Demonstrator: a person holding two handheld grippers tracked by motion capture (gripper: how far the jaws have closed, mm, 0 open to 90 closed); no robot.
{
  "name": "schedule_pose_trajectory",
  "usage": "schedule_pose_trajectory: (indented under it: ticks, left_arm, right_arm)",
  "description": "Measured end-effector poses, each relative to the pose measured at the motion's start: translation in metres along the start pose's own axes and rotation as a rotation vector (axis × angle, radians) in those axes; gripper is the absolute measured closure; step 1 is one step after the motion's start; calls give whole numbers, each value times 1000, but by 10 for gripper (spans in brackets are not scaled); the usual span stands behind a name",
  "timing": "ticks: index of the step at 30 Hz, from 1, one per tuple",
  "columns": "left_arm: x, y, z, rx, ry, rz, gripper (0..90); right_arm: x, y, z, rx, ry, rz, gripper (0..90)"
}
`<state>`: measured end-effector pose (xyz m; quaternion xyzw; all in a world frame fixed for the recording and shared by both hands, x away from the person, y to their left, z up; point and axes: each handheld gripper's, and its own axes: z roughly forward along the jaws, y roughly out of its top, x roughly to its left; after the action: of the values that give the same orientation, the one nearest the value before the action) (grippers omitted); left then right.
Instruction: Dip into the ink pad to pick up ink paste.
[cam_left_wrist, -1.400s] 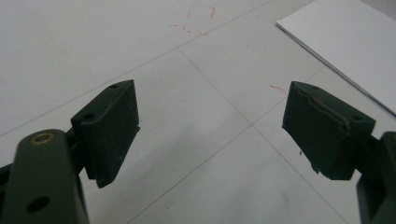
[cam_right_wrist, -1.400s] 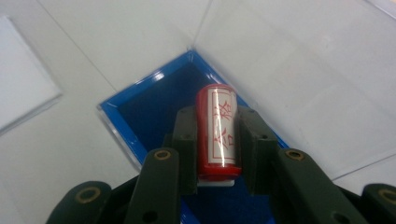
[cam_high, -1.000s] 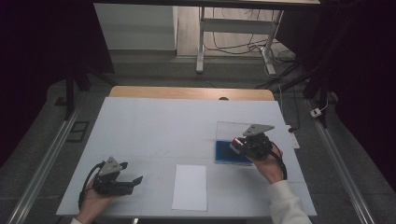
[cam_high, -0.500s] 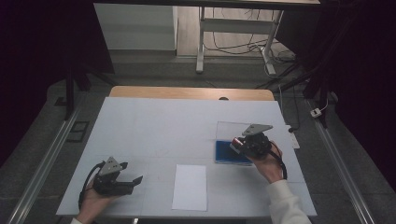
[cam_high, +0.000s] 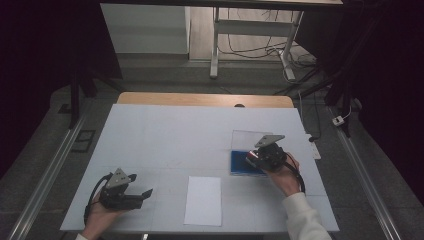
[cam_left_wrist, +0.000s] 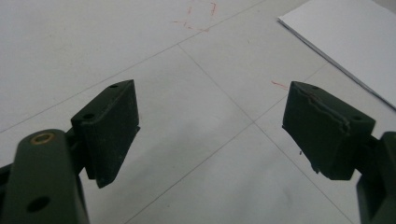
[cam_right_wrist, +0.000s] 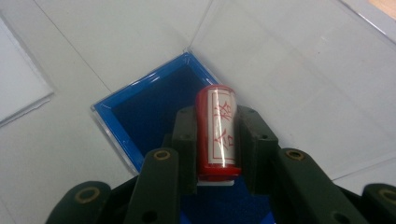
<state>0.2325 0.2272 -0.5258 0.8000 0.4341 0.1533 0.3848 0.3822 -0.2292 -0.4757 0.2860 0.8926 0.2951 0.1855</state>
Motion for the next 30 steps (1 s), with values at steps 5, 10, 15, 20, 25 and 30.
schedule_pose_trajectory:
  ticks: [5,10,15,20,25,30]
  left_arm:
    - [0,0,0,2,1,1,190]
    - [0,0,1,5,-1,1,190]
    - [-1,0,1,7,-1,2,190]
    - [-1,0,1,8,-1,2,190]
    - [-1,0,1,8,-2,3,190]
    - [-1,0,1,7,-5,2,190]
  right_arm:
    - [0,0,1,4,-3,-3,706]
    - [-2,-1,1,4,5,4,706]
    - [-2,0,2,17,6,11,707]
    - [-1,1,3,27,-1,6,708]
    - [2,1,5,46,-15,-5,709]
    - [1,0,6,41,-10,14,710]
